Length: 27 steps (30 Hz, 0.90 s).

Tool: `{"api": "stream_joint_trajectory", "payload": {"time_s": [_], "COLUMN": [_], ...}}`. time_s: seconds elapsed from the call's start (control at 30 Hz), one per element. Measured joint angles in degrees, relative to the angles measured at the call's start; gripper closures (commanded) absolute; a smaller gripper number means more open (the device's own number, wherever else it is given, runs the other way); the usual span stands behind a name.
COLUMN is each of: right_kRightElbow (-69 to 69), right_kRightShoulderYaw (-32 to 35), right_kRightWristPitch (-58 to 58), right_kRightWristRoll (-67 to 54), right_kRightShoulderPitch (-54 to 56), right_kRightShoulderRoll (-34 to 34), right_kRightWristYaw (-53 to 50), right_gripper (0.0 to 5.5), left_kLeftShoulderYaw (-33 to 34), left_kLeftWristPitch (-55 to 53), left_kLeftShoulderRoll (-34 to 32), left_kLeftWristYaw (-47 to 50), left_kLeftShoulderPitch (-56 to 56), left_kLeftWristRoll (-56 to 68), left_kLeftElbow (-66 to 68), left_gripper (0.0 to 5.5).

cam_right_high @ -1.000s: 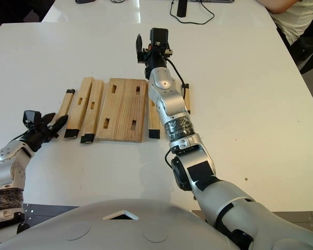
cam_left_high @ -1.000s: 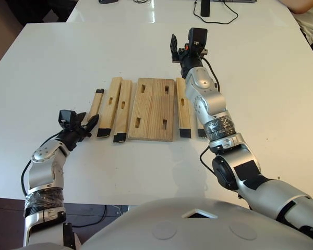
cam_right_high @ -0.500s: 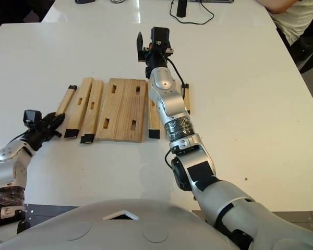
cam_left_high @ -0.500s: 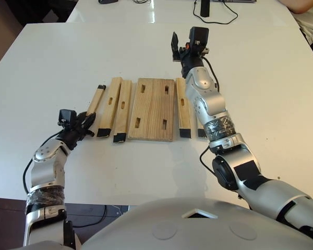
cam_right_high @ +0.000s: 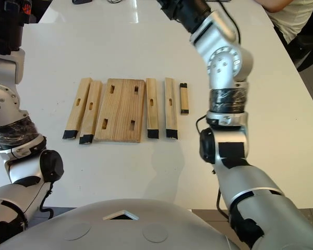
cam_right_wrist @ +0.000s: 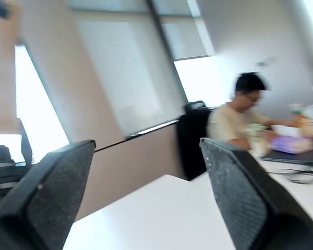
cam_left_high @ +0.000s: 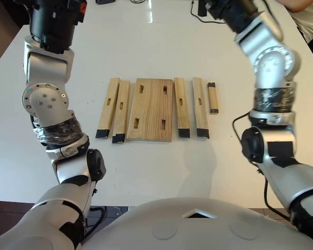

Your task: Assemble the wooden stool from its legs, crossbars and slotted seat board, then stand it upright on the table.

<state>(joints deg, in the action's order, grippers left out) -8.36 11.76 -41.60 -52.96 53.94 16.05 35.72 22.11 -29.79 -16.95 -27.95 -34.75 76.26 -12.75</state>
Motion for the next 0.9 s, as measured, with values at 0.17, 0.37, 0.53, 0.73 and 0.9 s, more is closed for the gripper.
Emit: {"api": "stream_joint_trajectory", "payload": {"time_s": [0.17, 0.37, 0.53, 0.73, 0.9], "right_kRightElbow": [2.3, 1.7, 0.6, 0.9, 0.7], "right_kRightShoulderYaw": [4.1, 3.7, 4.7, 6.4, 6.5], "right_kRightWristPitch": [-9.4, -14.3, -16.4, -18.3, -19.1], "right_kRightWristRoll": [-10.1, -13.3, -15.7, -19.4, -20.8], "right_kRightShoulderPitch": [5.2, 5.5, 8.0, 8.7, 9.1], "right_kRightShoulderRoll": [6.0, 4.7, 4.3, 4.0, 4.1], "right_kRightWristYaw": [6.8, 6.5, 2.7, -0.7, -2.1], "right_gripper": [1.76, 1.76, 1.76, 1.76, 2.33], "left_kLeftShoulderYaw": [-2.0, -5.1, -6.7, -7.1, -8.0], "left_kLeftWristPitch": [-8.5, -13.3, -14.5, -14.5, -14.5], "left_kLeftShoulderRoll": [-3.4, -5.0, -5.3, -6.5, -7.2], "left_kLeftWristYaw": [-0.4, -2.3, -4.1, -7.7, -10.6], "left_kLeftShoulderPitch": [-0.5, 0.4, 2.2, 4.4, 5.3], "left_kLeftWristRoll": [7.1, 8.5, 7.5, 4.6, 2.2], "left_kLeftElbow": [-0.5, -2.9, -3.0, -2.8, -2.7], "left_gripper": [4.19, 4.19, 4.19, 4.19, 4.19]}}
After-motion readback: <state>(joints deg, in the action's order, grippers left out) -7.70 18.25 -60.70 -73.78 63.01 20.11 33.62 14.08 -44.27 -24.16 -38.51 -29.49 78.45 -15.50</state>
